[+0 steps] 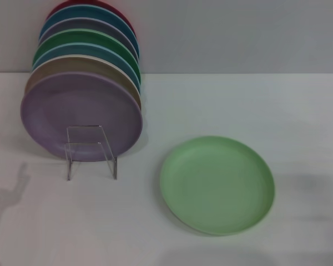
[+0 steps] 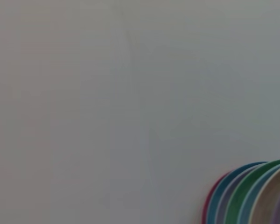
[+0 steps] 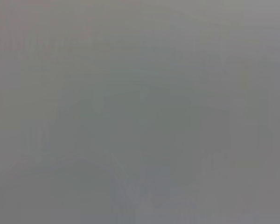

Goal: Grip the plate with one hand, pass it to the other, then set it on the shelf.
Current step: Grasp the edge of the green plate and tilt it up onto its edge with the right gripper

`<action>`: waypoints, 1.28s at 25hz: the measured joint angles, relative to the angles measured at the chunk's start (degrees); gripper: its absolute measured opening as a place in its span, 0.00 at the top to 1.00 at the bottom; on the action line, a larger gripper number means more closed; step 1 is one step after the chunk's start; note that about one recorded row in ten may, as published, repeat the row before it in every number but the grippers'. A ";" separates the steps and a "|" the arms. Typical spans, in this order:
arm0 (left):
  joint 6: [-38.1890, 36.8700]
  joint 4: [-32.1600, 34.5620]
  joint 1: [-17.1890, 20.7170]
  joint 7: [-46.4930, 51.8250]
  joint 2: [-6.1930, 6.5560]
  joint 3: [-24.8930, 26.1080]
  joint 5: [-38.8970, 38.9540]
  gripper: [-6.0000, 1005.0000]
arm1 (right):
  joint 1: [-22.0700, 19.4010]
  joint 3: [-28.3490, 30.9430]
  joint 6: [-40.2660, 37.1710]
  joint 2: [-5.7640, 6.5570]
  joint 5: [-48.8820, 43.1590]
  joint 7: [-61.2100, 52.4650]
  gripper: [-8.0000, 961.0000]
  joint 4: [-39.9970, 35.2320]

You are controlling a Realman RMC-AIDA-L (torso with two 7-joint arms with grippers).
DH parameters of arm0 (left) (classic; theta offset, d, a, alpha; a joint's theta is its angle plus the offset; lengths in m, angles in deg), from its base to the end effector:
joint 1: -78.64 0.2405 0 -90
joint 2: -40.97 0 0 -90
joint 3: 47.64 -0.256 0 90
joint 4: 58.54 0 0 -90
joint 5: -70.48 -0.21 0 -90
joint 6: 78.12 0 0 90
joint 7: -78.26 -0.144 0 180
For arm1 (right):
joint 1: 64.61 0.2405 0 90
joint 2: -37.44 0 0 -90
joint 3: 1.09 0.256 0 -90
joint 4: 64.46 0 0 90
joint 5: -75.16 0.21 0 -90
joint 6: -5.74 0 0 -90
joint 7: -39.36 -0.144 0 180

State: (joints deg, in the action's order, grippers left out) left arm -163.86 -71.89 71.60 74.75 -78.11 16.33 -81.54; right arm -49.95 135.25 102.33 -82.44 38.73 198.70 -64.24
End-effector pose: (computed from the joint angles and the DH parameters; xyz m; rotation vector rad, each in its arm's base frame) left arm -0.3524 0.2312 0.0120 -1.4855 -0.2462 -0.6216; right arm 0.3530 0.2385 0.0386 -1.3661 0.4183 0.9517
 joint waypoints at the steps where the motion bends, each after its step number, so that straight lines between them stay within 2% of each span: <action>1: -0.06 0.00 0.01 -0.09 0.00 -0.25 0.00 0.19 | -0.02 -0.17 0.00 0.00 -0.01 0.00 0.15 0.00; 8: -0.10 -0.06 -0.08 0.12 0.04 -0.02 0.11 0.19 | 0.56 -0.31 0.61 0.07 0.10 -7.40 0.15 1.31; 12: 0.21 -0.04 -0.62 0.11 0.10 0.01 0.21 0.19 | 2.04 -2.49 -4.39 0.60 -2.18 -17.13 0.15 7.81; 16: 0.34 -0.10 -1.55 0.09 0.08 0.02 0.24 0.19 | 1.87 -8.64 -18.69 0.40 -7.98 -30.98 0.15 24.63; 21: 1.25 -0.09 -2.52 0.02 0.00 0.02 0.27 0.19 | -3.31 -24.72 -43.45 0.88 -17.22 -53.57 0.15 52.27; 24: 2.06 -0.08 -3.08 0.07 0.00 0.06 0.30 0.19 | -8.12 -30.81 -53.19 1.03 -31.66 -72.89 0.15 70.30; 26: 2.25 -0.08 -3.47 0.09 0.00 0.08 0.32 0.19 | -10.56 -32.85 -55.03 1.01 -46.00 -88.25 0.15 80.99; 29: 2.40 -0.08 -4.08 0.10 0.00 0.10 0.33 0.19 | -10.82 -33.18 -49.68 1.28 -71.67 -114.99 0.15 95.08; 32: 2.44 -0.08 -4.55 0.09 0.01 0.10 0.33 0.19 | -7.85 -29.99 -36.48 1.32 -88.11 -132.01 0.15 100.60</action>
State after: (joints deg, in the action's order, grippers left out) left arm -161.43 -71.98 67.05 74.84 -78.11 16.43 -81.21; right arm -57.80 105.25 65.85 -81.13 -49.38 66.70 36.36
